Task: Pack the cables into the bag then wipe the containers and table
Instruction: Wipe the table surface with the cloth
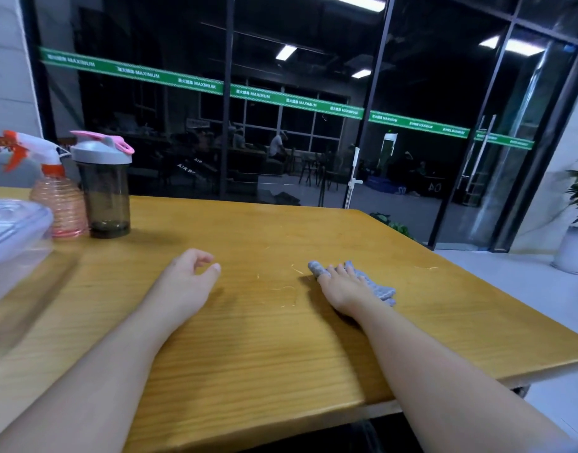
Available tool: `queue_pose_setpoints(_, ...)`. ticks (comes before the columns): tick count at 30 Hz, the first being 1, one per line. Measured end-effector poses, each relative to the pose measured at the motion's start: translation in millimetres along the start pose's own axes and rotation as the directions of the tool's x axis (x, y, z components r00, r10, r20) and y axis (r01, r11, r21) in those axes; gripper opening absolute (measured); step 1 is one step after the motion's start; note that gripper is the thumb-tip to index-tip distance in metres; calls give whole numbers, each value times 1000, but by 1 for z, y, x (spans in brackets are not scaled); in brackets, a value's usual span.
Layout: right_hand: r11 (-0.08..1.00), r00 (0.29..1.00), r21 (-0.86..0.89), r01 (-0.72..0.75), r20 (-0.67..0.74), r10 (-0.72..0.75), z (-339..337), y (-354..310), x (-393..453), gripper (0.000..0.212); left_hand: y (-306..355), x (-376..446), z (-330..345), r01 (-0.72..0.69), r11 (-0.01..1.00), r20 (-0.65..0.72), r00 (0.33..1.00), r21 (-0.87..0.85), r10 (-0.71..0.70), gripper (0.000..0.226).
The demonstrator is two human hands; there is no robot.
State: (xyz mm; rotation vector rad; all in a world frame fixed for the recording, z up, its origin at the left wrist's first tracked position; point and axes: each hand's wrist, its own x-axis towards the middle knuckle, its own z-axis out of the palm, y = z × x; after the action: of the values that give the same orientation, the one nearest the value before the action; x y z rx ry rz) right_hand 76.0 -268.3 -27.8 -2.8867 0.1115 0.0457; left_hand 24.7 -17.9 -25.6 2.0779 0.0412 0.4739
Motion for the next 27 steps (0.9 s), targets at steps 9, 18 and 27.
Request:
queue_pose_setpoints(9, 903, 953, 365, 228, 106, -284, 6, -79, -38, 43, -3, 1, 3, 1, 1000, 5, 1000, -27, -1, 9)
queue_pose_setpoints(18, 904, 897, -24, 427, 138, -420, 25, -65, -52, 52, 11, -14, 3, -25, 999, 111, 993, -41, 29, 13)
queue_pose_setpoints(27, 962, 963, -89, 259, 105, -249, 1, 20, -50, 51, 14, -23, 1, -26, 999, 142, 990, 46, 19, 23)
